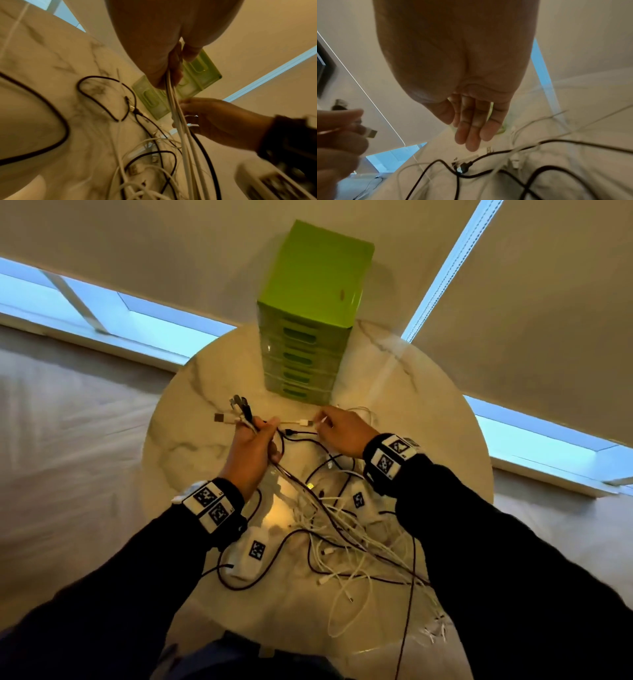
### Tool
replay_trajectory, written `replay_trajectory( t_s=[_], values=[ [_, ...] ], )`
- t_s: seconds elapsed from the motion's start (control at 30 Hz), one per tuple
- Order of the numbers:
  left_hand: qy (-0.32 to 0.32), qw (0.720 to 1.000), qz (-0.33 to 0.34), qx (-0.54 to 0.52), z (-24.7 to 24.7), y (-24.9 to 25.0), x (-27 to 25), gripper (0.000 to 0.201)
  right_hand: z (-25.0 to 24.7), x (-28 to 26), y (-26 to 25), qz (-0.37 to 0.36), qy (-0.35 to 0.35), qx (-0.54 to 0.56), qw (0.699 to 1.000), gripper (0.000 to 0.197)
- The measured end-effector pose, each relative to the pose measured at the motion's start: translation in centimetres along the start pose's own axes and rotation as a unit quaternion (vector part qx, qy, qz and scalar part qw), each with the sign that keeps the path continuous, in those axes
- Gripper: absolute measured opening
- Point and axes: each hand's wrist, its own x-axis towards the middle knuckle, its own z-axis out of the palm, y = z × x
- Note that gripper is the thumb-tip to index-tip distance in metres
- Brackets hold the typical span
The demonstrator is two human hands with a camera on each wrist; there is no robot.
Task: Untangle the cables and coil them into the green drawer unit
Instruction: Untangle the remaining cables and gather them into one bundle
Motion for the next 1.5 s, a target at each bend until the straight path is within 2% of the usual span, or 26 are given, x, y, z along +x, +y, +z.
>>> replay_trajectory(
  t_s=[0.1, 0.2, 0.43, 0.53, 0.63, 0.77, 0.87, 1.0, 1.1, 1.2, 1.23, 1.33, 1.37, 1.43, 1.5],
  values=[
    [-0.007, 1.000, -0.026, -0.010, -2.0, -1.4, 0.0, 0.030, 2.6, 5.3, -1.9, -0.002, -0.052, -0.025, 0.998, 0.030],
    [-0.020, 0.999, -0.038, -0.016, -3.3, -2.2, -0.2, 0.028, 5.0, 8.7, -2.9, 0.021, -0.068, -0.086, 0.994, 0.030],
    [-0.016, 0.998, -0.052, -0.036, -4.8, -2.4, -0.5, 0.025, 7.3, 10.9, -1.7, 0.025, -0.021, -0.167, 0.985, 0.025],
    [-0.013, 0.997, -0.058, -0.040, -4.8, -2.3, -0.7, 0.024, 6.5, 11.0, -1.5, 0.012, -0.023, -0.161, 0.987, 0.014],
    [-0.021, 0.997, -0.061, -0.030, -5.0, -2.4, -0.7, 0.021, 5.2, 10.3, -2.3, -0.012, 0.039, -0.098, 0.994, 0.013],
    [-0.023, 0.998, -0.059, -0.030, -5.2, -2.4, -1.0, 0.023, 2.8, 7.4, -4.5, -0.021, 0.150, 0.082, 0.985, 0.028],
    [-0.026, 0.997, -0.060, -0.028, -5.2, -2.4, -1.4, 0.022, 2.2, 4.2, -5.3, -0.005, 0.184, 0.182, 0.966, 0.014],
    [-0.053, 0.994, -0.068, -0.072, -4.2, -1.4, -2.1, 0.025, 1.4, -2.1, -6.5, 0.005, 0.181, 0.377, 0.908, 0.023],
    [-0.109, 0.987, -0.063, -0.104, -2.2, -0.1, -3.4, 0.027, 1.1, -7.7, -6.8, -0.045, 0.194, 0.333, 0.922, 0.020],
    [-0.184, 0.979, -0.043, -0.081, 0.1, 0.7, -5.0, 0.028, 2.1, -12.3, -6.4, -0.091, 0.217, 0.265, 0.935, 0.013],
    [-0.207, 0.976, -0.031, -0.066, 0.8, 0.8, -5.4, 0.035, 2.6, -13.4, -6.3, -0.102, 0.228, 0.243, 0.937, 0.013],
    [-0.259, 0.966, 0.013, -0.018, 3.0, 1.0, -7.0, 0.078, 3.6, -15.8, -5.9, -0.125, 0.272, 0.198, 0.933, 0.015],
    [-0.266, 0.964, 0.018, -0.009, 3.7, 1.1, -7.6, 0.084, 3.9, -16.4, -5.6, -0.122, 0.292, 0.185, 0.931, 0.017],
    [-0.268, 0.963, 0.017, 0.011, 4.7, 1.1, -8.5, 0.083, 4.3, -17.2, -5.2, -0.099, 0.317, 0.178, 0.926, 0.015],
    [-0.255, 0.966, 0.017, 0.032, 5.4, 1.1, -9.2, 0.064, 4.5, -18.1, -5.2, -0.080, 0.322, 0.204, 0.921, 0.008]
  ],
)
